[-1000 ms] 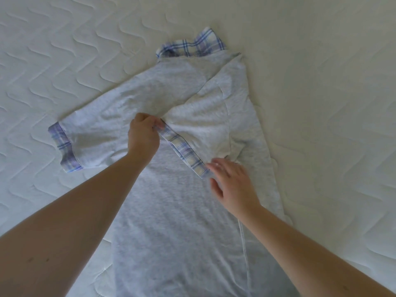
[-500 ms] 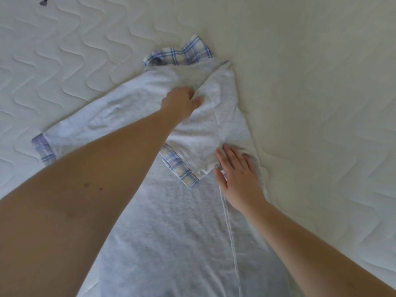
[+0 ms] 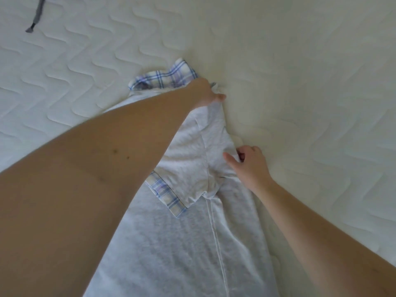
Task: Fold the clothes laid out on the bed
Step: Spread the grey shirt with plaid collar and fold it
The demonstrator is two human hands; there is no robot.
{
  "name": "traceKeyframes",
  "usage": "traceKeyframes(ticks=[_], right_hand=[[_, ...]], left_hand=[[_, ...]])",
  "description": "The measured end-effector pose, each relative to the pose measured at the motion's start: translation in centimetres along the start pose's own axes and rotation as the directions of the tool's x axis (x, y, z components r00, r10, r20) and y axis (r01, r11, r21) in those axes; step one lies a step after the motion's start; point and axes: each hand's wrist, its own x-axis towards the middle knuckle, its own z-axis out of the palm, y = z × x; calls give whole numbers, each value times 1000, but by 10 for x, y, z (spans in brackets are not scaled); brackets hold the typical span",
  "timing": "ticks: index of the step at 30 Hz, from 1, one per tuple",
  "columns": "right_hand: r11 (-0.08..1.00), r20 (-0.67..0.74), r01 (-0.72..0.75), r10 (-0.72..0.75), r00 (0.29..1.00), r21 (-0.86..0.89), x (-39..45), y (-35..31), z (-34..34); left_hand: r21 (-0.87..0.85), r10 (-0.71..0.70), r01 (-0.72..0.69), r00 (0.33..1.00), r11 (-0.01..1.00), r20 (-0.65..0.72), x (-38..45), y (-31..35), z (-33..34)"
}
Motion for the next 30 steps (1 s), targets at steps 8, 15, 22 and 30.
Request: traceKeyframes(ticks=[8,15,22,30], right_hand=[[1000,121,-9,8,993,4,13,6,-8],[999,164,-6,-2,986,49,13,14,-9],[998,180,5,-15,984,58,16,18,-6],[997,23,-6,4,1000,80,16,14,6]], left_hand=[[-464,-180,139,983,875,-45,35,0,10],[-451,-184,80,964,889,-192,42,3,14],[-235,-41,-31,954,971,-297,46,0,12],[219,290,-221,885,950,-365,-24,-9,13]])
